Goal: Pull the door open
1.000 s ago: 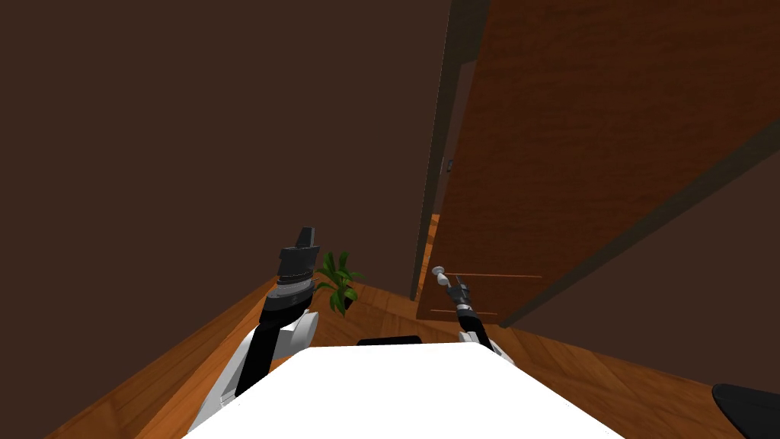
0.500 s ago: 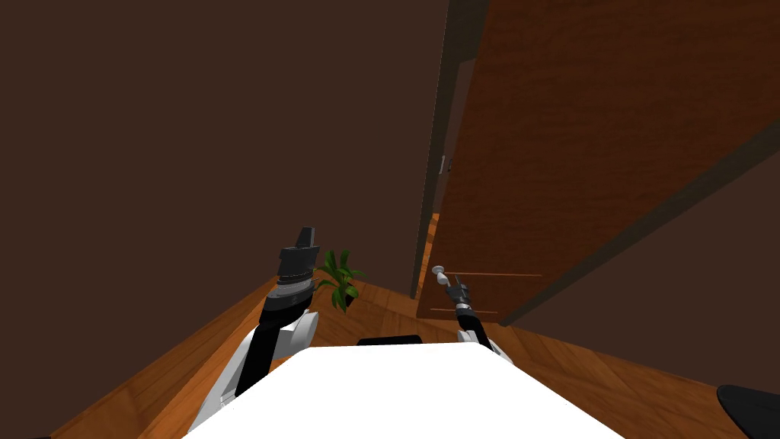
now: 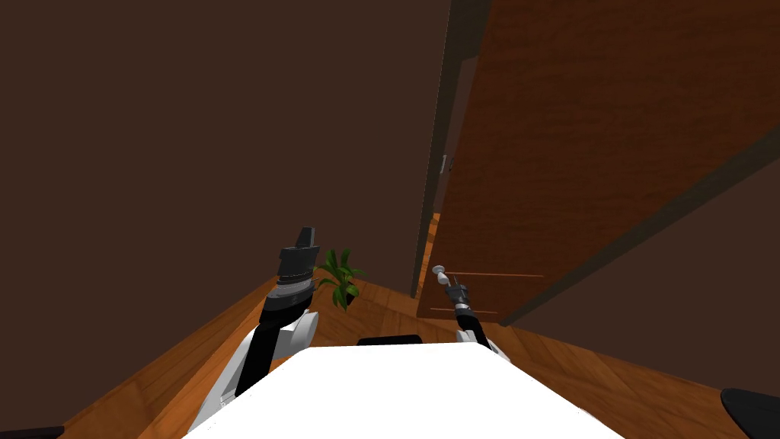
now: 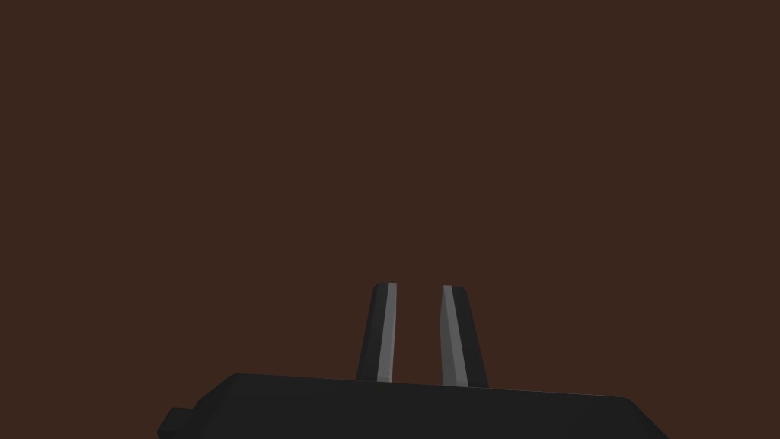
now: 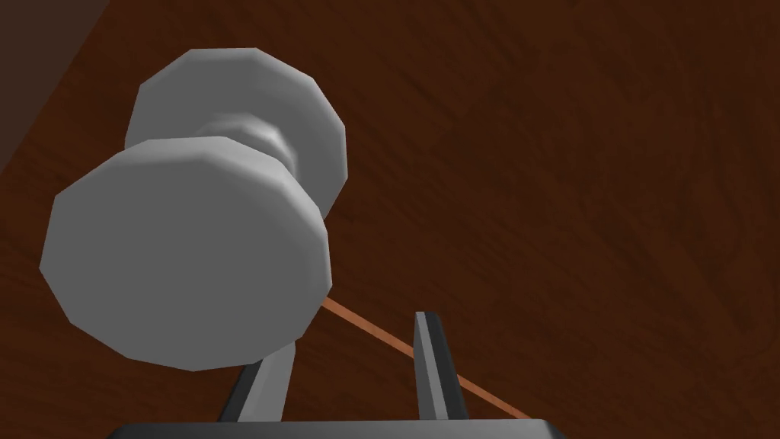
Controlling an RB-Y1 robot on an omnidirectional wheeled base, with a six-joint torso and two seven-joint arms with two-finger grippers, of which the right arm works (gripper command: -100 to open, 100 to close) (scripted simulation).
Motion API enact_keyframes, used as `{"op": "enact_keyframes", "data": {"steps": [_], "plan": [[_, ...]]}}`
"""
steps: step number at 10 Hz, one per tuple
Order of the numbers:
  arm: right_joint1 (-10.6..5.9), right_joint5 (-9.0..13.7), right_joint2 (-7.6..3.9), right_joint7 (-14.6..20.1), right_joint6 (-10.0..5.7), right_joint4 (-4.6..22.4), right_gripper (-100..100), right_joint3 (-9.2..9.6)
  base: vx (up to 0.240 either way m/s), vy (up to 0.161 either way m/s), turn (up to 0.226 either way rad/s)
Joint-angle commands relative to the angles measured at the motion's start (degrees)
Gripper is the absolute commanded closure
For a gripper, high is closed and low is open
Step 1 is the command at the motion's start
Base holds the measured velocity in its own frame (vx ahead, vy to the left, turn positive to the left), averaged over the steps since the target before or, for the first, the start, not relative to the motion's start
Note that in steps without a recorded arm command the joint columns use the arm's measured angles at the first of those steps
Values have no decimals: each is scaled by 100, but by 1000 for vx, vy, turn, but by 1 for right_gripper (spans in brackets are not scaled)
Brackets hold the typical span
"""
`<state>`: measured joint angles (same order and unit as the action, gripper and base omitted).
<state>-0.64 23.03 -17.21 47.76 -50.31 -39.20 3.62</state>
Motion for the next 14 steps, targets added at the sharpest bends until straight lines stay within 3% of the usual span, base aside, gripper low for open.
{"op": "enact_keyframes", "data": {"steps": [1, 2, 5, 8, 11, 14], "plan": [[-26, 72, 149, 286, 19, -153, -100, 168, -40, -14, 50], [-26, 72, 149, 286, 19, -149, -100, 168, -43, -16, 30], [-29, 295, 191, 756, 84, -220, -100, 253, -56, -15, 41], [-29, 295, 191, 756, 84, -220, -100, 253, -25, -3, -1], [-31, 512, 233, 1197, 148, -285, -100, 335, -43, -15, 34], [-31, 512, 233, 1225, 148, -285, -100, 335, -16, -7, 14]]}}
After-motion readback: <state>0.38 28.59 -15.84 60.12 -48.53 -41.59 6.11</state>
